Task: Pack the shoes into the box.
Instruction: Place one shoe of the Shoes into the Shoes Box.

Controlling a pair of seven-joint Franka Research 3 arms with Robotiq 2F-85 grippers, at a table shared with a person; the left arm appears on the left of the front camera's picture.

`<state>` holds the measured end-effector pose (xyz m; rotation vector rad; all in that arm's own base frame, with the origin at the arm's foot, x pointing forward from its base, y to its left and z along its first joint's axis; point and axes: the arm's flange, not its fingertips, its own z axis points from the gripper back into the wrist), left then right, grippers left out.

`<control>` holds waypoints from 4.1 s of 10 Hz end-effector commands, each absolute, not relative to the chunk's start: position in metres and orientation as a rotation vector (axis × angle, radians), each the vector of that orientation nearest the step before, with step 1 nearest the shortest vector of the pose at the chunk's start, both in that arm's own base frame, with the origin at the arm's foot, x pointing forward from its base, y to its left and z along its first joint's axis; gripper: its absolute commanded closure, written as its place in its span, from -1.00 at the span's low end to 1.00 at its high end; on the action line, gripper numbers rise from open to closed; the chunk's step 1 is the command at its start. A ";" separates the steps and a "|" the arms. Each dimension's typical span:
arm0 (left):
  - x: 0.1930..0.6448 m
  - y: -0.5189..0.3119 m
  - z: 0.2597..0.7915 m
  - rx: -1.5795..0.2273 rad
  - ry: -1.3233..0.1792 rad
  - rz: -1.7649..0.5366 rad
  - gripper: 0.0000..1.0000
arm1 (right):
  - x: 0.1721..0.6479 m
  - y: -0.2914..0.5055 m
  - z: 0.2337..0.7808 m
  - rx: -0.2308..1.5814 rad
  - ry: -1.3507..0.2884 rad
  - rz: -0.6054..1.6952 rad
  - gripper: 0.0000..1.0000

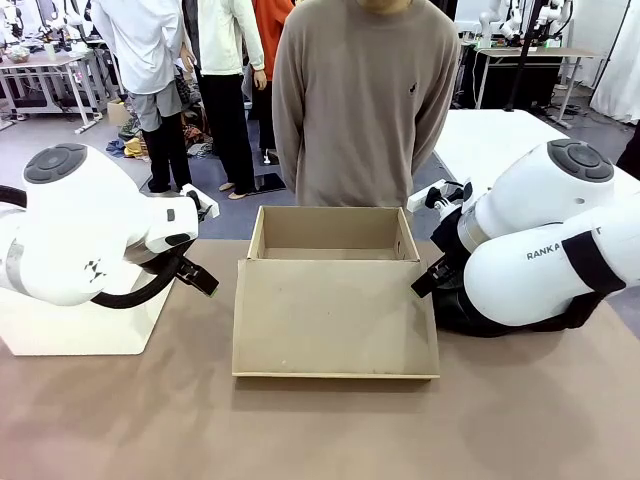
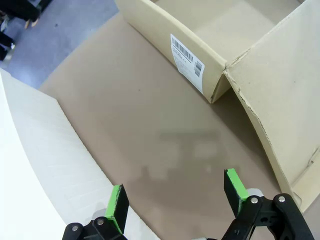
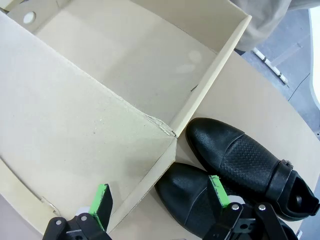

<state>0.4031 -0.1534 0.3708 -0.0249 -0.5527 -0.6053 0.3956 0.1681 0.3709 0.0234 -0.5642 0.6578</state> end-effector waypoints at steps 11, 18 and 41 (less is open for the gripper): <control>0.405 -0.157 0.478 0.002 -0.580 -0.672 -1.00 | 0.387 0.142 0.471 0.088 -0.557 0.635 -1.00; 0.391 -0.141 0.540 -0.105 -0.691 -0.933 -1.00 | 0.356 0.114 0.533 0.191 -0.661 0.824 -1.00; 0.368 -0.103 0.545 -0.321 -0.835 -1.240 -1.00 | 0.325 0.083 0.567 0.395 -0.780 1.076 -1.00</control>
